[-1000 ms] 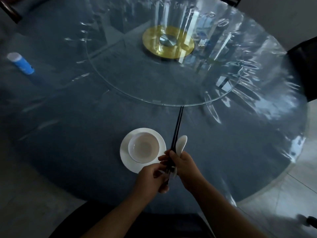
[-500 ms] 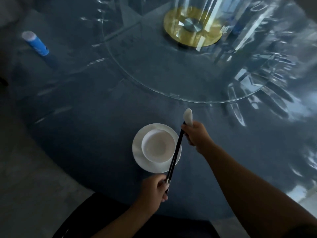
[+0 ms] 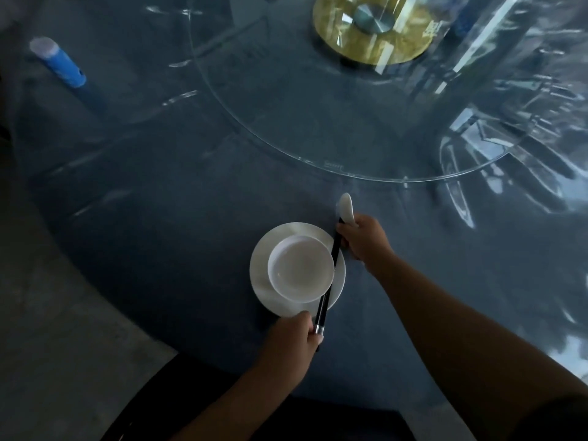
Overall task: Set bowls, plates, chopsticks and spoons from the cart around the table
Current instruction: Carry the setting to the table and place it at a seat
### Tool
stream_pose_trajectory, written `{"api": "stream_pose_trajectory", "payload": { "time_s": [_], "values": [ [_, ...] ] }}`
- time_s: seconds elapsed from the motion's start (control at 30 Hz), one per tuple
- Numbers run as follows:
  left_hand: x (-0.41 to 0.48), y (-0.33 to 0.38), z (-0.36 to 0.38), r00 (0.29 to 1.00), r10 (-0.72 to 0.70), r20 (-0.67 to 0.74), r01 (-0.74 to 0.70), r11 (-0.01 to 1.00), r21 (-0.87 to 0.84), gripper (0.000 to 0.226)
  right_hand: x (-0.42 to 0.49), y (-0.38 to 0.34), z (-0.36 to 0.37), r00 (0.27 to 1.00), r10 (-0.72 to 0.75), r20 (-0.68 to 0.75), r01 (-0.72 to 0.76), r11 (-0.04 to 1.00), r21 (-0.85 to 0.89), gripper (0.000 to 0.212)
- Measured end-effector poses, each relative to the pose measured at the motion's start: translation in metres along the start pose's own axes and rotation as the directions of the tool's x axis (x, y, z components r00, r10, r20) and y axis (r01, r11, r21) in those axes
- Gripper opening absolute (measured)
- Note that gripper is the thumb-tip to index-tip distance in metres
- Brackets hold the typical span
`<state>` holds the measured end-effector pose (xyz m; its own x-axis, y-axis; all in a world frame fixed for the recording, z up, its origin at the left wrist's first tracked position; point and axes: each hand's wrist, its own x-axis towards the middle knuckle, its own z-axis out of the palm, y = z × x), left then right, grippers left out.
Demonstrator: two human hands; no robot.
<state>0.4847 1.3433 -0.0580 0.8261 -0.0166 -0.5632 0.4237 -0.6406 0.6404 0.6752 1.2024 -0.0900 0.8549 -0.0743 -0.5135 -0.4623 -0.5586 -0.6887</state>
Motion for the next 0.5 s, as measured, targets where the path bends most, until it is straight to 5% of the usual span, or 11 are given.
{"api": "stream_pose_trajectory", "payload": {
  "time_s": [0.27, 0.5],
  "values": [
    [-0.003, 0.004, -0.006, 0.999, -0.024, 0.026, 0.023, 0.999, 0.036, 0.032, -0.004, -0.001, 0.002, 0.999, -0.005, -0.038, 0.006, 1.000, 0.005, 0.022],
    [-0.005, -0.009, -0.030, 0.989, -0.124, 0.082, 0.113, 0.985, 0.134, 0.037, -0.038, 0.009, -0.018, 0.998, -0.013, -0.068, 0.027, 0.977, 0.213, 0.037]
  ]
}}
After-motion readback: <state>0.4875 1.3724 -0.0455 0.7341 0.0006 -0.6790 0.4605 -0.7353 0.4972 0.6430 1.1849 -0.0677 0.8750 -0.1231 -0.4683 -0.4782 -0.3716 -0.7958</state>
